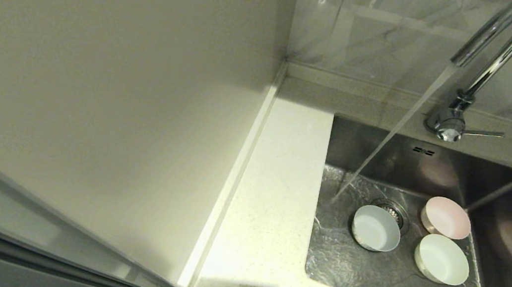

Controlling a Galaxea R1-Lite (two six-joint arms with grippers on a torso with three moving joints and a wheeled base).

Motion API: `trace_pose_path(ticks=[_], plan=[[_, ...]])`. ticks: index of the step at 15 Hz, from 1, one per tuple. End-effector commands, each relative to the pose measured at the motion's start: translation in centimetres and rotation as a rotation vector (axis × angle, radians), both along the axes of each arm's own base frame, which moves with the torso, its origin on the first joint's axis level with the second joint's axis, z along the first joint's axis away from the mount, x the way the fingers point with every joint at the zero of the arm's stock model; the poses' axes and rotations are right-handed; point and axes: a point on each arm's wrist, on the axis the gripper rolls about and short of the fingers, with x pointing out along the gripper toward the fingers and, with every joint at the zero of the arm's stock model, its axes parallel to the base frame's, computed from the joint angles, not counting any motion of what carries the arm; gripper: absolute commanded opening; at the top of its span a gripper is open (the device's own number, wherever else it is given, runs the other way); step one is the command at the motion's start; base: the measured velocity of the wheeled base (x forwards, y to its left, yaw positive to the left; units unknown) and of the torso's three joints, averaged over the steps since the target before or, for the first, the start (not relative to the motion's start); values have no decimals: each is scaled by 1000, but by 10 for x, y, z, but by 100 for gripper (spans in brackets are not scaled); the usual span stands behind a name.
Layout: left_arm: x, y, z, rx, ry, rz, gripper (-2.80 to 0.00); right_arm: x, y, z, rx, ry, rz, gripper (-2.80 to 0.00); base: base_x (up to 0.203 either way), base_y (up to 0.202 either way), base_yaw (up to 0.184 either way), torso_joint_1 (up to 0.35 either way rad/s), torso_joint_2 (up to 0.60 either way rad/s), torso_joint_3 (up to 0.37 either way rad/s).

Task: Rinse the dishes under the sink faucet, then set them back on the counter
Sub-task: Wait for the water to rinse the bowl

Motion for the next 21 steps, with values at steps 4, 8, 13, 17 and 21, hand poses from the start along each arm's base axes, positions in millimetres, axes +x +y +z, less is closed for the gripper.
trace_pose_path(ticks=[4,8,13,17,21], plan=[[0,0,0,1,-3,1,-280,0,0,0,0,1,1,-280,0,0,0,0,0,0],[0,0,0,-1,-3,1,-280,0,0,0,0,1,-1,-280,0,0,0,0,0,0],[0,0,0,-1,-5,1,-280,0,0,0,0,0,0,-280,0,0,0,0,0,0],[0,0,0,-1,-3,1,-280,0,0,0,0,0,-1,-280,0,0,0,0,0,0],[0,0,0,-1,-3,1,-280,0,0,0,0,1,1,-280,0,0,0,0,0,0]])
